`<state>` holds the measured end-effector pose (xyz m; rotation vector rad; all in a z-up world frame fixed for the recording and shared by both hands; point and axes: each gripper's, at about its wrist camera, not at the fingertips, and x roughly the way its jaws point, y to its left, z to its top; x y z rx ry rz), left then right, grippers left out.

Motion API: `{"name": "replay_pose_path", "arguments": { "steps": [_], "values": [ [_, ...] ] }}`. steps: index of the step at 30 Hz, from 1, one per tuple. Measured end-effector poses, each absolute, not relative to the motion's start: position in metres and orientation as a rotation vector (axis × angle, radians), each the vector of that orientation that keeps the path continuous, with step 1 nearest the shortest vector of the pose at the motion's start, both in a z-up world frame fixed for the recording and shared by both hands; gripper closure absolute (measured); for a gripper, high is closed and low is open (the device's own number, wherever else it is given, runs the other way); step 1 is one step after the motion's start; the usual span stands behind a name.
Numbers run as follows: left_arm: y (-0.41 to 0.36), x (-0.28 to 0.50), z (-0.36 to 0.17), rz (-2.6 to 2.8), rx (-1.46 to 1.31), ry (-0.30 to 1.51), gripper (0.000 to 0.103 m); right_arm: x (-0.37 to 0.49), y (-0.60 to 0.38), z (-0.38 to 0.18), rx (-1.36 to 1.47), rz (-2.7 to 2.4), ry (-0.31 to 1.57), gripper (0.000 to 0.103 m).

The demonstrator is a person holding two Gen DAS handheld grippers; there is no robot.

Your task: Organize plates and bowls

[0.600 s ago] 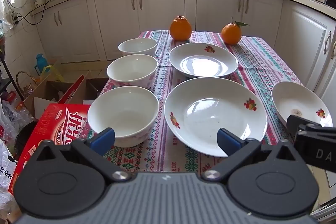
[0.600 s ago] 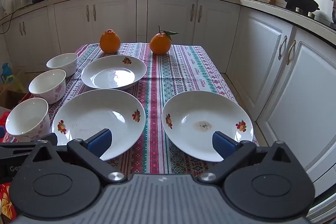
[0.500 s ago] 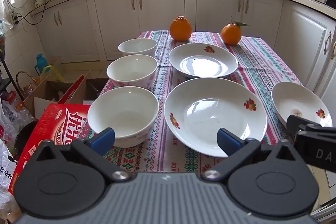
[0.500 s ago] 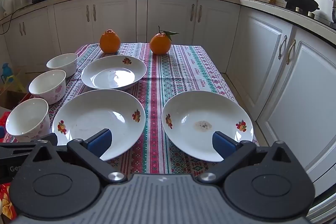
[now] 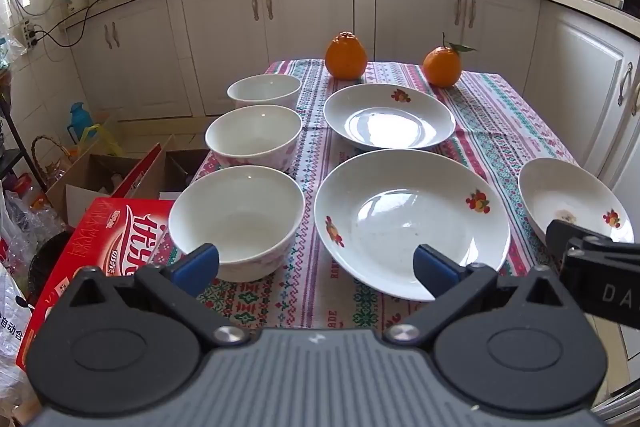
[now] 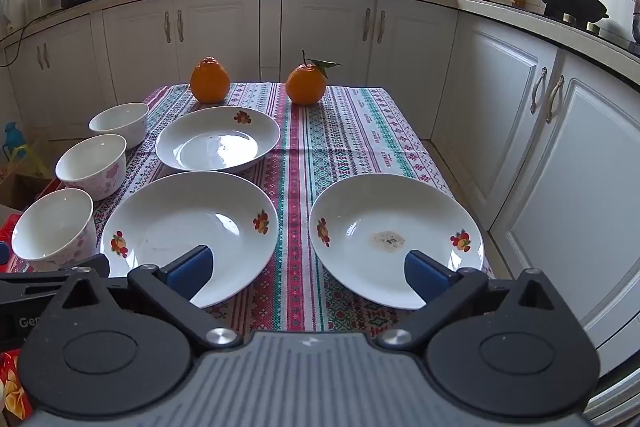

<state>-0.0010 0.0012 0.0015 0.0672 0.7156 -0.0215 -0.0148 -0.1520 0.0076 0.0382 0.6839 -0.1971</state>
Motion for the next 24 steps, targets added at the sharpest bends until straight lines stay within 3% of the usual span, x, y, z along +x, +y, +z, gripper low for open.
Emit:
{"name": "replay_pose_path", "arguments": {
  "steps": [24],
  "values": [
    [0.0018,-0.0011,0.0044,-0.012,0.056,0.703,0.001,-0.0156,-0.1514,0.0120,0.035,-0.194,0.676,0.000]
  ]
}}
